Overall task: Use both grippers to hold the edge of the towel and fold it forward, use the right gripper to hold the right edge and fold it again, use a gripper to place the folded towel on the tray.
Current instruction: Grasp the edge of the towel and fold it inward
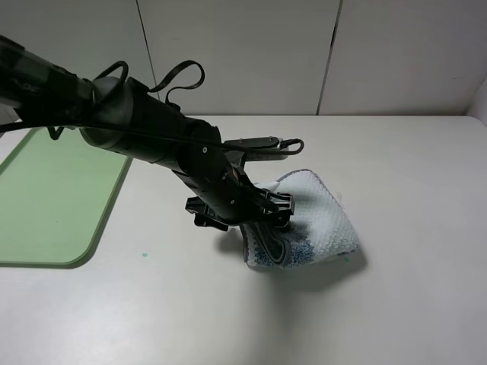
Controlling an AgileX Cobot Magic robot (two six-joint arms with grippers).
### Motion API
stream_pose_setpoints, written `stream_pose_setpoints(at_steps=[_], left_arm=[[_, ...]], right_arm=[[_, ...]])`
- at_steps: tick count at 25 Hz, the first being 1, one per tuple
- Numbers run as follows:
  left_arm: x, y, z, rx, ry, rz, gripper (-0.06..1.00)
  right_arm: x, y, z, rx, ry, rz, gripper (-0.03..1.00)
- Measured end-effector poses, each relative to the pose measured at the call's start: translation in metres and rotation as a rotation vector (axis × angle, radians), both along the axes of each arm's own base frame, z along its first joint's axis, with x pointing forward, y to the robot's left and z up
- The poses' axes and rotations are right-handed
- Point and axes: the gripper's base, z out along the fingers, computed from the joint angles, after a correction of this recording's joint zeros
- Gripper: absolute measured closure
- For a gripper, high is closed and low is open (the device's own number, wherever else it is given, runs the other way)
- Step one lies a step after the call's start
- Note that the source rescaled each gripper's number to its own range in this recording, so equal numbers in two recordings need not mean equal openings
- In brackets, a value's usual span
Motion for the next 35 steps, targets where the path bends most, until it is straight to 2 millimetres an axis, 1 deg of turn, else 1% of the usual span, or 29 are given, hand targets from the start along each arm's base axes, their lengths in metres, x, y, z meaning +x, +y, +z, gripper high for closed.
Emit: stream_pose_setpoints(at_steps=[3,8,12,14,15,22,23,25,31,35], left_arm=[[0.002,-0.003,-0.01,-0.009,-0.025,0.003,-0.06],[0.003,-0.013,-0.013,-0.051,-0.088,-0.004,-0.06],[0.003,-0.016,-0.015,-0.059,-0.102,-0.01,-0.04],[0.002,-0.016,-0.016,-0.059,-0.103,-0.01,0.02],[0.002,-0.016,-0.016,-0.058,-0.103,-0.01,0.07],[0.002,-0.016,-0.02,-0.053,-0.096,-0.008,0.57],[0.002,-0.016,-0.02,-0.054,-0.097,-0.008,0.66],[0.002,-0.016,-0.02,-0.054,-0.098,-0.008,0.77],[0.002,-0.016,-0.02,-0.055,-0.097,-0.007,0.77],[0.001,-0.016,-0.016,-0.054,-0.093,-0.009,0.77]], right_arm=[[0.0,0.0,0.0,0.001,0.0,0.001,-0.03],[0.0,0.0,0.0,0.001,0.0,0.001,-0.03],[0.0,0.0,0.0,0.002,0.0,0.001,-0.03],[0.0,0.0,0.0,0.002,0.0,0.001,-0.03],[0.0,0.0,0.0,0.002,0.0,0.001,-0.03],[0.0,0.0,0.0,0.002,0.0,0.001,-0.03],[0.0,0.0,0.0,0.002,0.0,0.001,-0.03],[0.0,0.0,0.0,0.002,0.0,0.001,-0.03],[0.0,0.0,0.0,0.002,0.0,0.001,-0.03],[0.0,0.0,0.0,0.002,0.0,0.001,-0.03]])
